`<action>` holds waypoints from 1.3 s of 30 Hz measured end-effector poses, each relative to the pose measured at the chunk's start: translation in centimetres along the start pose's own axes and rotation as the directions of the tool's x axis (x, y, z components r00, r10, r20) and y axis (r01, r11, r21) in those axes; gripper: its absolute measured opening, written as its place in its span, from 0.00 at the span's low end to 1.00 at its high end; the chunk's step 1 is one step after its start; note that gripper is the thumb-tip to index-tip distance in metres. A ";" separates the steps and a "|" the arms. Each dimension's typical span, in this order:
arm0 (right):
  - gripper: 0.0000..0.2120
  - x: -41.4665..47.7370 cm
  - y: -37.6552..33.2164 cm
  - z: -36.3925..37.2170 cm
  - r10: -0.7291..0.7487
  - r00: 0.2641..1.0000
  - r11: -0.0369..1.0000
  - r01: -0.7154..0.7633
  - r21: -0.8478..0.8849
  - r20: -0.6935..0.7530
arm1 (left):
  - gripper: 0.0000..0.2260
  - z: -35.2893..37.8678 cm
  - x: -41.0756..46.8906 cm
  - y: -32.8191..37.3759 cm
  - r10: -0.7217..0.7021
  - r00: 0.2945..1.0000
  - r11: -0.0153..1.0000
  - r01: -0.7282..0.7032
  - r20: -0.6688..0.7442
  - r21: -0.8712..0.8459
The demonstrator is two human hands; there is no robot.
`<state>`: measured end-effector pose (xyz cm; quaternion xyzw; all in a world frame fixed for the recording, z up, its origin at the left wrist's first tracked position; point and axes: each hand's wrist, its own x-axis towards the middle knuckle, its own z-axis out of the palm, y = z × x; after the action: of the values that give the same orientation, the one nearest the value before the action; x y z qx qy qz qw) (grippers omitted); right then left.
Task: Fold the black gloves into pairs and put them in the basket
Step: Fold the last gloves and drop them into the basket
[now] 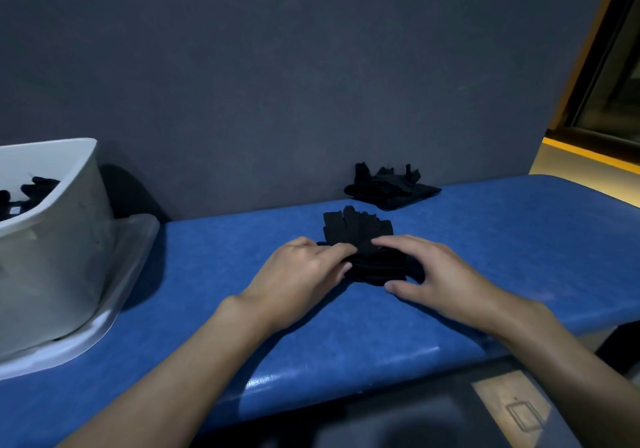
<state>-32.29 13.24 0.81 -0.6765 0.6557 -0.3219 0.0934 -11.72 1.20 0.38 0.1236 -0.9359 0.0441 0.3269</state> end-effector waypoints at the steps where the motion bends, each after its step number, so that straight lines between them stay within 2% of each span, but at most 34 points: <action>1: 0.24 0.0 0.0 0.0 -0.011 1.000 1.000 0.011 -0.004 -0.020 | 0.12 0.0 0.0 0.0 -0.010 1.000 1.000 0.010 0.004 -0.020; 5: 0.13 -0.1 -0.3 -0.1 -0.010 0.999 1.000 0.011 0.009 -0.050 | 0.16 -0.8 0.0 0.2 -0.042 0.995 0.993 0.051 0.089 -0.107; 7: 0.12 -0.1 -0.4 -0.1 0.001 0.998 0.999 0.001 0.033 -0.069 | 0.23 -1.2 -0.1 0.4 -0.051 0.991 0.990 0.067 0.126 -0.128; 9: 0.13 -0.1 -0.4 -0.1 0.009 0.997 0.997 -0.003 0.082 -0.076 | 0.26 -1.2 0.0 0.4 -0.047 0.990 0.987 0.067 0.133 -0.148; 13: 0.12 0.0 -0.6 0.0 0.022 0.996 0.983 -0.006 0.184 -0.084 | 0.18 -1.1 0.0 0.4 -0.117 0.990 0.952 0.135 0.081 -0.273; 16: 0.10 0.1 -0.6 0.0 0.024 0.996 0.968 -0.002 0.252 -0.084 | 0.16 -0.9 0.0 0.3 -0.207 0.971 0.888 0.239 0.121 -0.394; 17: 0.12 0.1 -0.6 0.0 0.028 0.997 0.961 -0.007 0.276 -0.071 | 0.15 -0.8 0.0 0.2 -0.238 0.963 0.860 0.268 0.125 -0.433; 20: 0.24 0.2 -0.5 0.1 0.069 0.997 0.962 -0.055 0.268 -0.045 | 0.12 -0.5 0.0 0.1 -0.323 0.935 0.779 0.349 0.143 -0.521; 22: 0.25 0.4 -0.4 0.3 0.091 0.994 0.971 -0.073 0.228 -0.069 | 0.11 -0.3 0.0 0.0 -0.371 0.913 0.732 0.400 0.170 -0.552; 25: 0.23 1.0 -0.5 0.5 0.120 0.989 0.971 -0.098 0.218 -0.090 | 0.14 0.0 0.2 -0.3 -0.430 0.882 0.710 0.462 0.193 -0.531; 29: 0.22 1.9 -0.4 0.8 0.170 0.982 0.961 -0.146 0.234 -0.086 | 0.15 0.2 0.3 -0.6 -0.480 0.858 0.738 0.507 0.181 -0.445; 35: 0.19 2.5 -0.5 1.0 0.160 0.981 0.979 -0.144 0.145 -0.110 | 0.06 0.6 0.9 -0.9 -0.510 0.842 0.754 0.536 0.176 -0.380; 39: 0.19 3.1 -0.3 1.2 0.128 0.984 0.991 -0.122 0.050 -0.128 | 0.06 0.9 1.2 -1.2 -0.518 0.838 0.760 0.544 0.172 -0.357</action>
<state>-31.57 9.98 1.02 -0.6094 0.6948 -0.3726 0.0843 -12.84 -0.34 0.45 0.3168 -0.8615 -0.2425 0.3142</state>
